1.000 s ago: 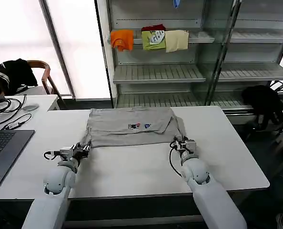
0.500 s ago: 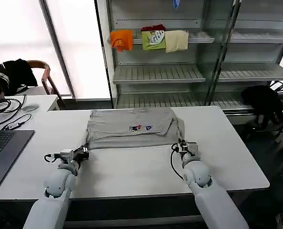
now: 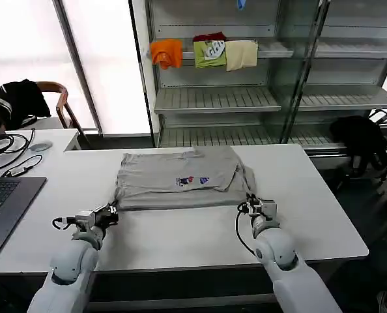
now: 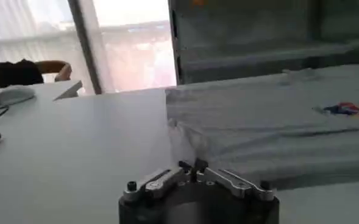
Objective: Fold and organize the clothes.
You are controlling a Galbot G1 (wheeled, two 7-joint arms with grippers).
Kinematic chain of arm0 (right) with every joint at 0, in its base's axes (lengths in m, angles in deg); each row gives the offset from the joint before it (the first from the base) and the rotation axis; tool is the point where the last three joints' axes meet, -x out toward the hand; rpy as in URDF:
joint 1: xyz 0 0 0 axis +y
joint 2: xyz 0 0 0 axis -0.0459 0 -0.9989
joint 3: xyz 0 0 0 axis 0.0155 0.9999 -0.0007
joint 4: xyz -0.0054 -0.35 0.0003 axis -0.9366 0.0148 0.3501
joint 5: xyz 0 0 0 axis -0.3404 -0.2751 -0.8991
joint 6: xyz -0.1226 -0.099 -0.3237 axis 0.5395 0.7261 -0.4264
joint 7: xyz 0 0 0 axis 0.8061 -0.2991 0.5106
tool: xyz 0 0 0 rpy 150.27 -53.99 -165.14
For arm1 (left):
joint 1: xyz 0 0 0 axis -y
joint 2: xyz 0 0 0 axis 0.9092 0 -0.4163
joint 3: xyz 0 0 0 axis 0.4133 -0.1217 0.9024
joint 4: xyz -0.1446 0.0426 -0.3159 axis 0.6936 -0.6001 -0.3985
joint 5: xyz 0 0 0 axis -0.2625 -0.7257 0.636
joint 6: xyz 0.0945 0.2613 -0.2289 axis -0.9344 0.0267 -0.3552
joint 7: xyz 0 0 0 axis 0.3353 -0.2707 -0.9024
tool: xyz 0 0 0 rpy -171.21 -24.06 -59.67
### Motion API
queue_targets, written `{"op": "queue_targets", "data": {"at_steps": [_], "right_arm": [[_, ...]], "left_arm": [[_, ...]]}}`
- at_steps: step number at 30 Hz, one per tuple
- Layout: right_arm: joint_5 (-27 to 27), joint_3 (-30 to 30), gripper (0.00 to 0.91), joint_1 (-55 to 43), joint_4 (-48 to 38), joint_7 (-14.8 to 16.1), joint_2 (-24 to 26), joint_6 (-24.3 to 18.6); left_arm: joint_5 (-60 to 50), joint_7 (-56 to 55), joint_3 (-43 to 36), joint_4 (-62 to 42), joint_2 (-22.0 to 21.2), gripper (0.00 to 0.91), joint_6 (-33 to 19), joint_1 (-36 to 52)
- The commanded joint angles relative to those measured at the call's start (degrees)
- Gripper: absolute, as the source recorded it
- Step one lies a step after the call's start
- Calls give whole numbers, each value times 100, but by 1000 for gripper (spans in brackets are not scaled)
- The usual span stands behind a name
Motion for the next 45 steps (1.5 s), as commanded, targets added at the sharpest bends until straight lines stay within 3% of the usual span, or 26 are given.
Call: {"op": "queue_targets", "data": {"at_steps": [1,12,23,24,25,26,27,28,36,45], "right_arm": [[-4,-134,0,922,1085,-104,103,-18],[-330,-371,0,2140,1895,-182,197,-16],[-368,-607,0,2865,2060,-250,285,-181],[-369,-607,836,2893,2036,-247,293,-197],[-370,-607,907,2910,2025,-258,290,-202],[-372,-609,907,2917,2024,-261,285,-201],[-369,-607,907,2944,2019,-275,279,-184],[-372,-605,907,2967,2007,-291,281,-204],[-428,-707,907,3164,2221,-313,309,-280],[-45,-1225,907,2940,2750,-364,343,-101]], "left_arm": [[39,5,156,1642,52,20,-28,-1285],[51,18,398,2322,-13,20,-38,-2352],[-83,49,389,2394,-168,20,-87,-2654],[-104,47,378,2408,-189,20,-88,-2689],[-137,44,372,2415,-206,20,-88,-2710],[-157,45,371,2415,-226,91,-89,-2728],[-188,45,366,2414,-241,343,-89,-2755],[-196,35,361,2414,-250,907,-84,-2771],[-173,17,365,2647,-282,907,-38,-2945],[-81,16,453,3261,-256,907,-21,-2917]]}}
